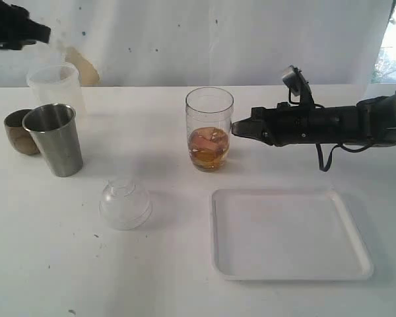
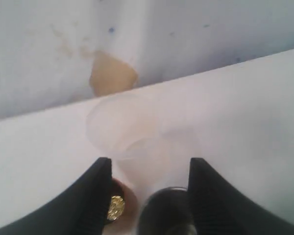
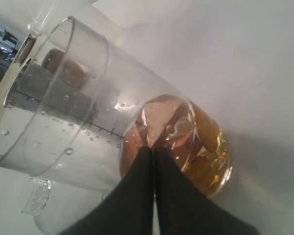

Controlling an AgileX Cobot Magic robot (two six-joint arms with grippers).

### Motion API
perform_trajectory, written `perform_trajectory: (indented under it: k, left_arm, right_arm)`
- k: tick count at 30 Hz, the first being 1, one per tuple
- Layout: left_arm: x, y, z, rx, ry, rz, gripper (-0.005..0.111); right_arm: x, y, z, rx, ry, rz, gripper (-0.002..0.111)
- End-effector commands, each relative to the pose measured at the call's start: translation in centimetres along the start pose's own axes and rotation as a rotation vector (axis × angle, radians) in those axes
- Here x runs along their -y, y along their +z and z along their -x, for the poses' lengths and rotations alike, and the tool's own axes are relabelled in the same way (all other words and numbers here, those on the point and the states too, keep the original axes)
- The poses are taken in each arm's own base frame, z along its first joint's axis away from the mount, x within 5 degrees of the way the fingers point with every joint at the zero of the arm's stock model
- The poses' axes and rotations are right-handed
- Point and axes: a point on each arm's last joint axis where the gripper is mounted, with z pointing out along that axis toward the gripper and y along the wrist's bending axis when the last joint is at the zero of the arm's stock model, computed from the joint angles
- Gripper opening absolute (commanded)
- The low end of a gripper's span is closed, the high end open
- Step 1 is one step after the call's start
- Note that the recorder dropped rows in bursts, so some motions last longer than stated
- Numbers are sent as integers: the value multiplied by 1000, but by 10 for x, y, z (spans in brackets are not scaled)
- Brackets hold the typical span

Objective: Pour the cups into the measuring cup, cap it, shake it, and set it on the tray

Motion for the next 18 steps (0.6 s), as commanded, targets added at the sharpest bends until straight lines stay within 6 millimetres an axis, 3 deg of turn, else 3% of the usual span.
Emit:
perform_trajectory:
  k: [1,3,4,9,14,18]
  left_arm:
    - [-48,57,17,-224,-189,31,47]
    - [-58,82,20,-247,-212,45,47]
    - [-63,105,21,-244,-214,55,47]
    - [-64,171,8,-289,-220,50,47]
    - [-63,201,-9,-315,-208,56,47]
    - [-63,208,-11,-289,-197,55,43]
  right_arm:
    - [0,1,0,-1,-1,-5,0]
    - [1,1,0,0,-1,-15,0]
    - [1,1,0,-1,-3,-23,0]
    - [2,1,-1,-19,-16,-32,0]
    - [2,1,-2,-30,-23,-33,0]
    - [2,1,-2,-29,-23,-33,0]
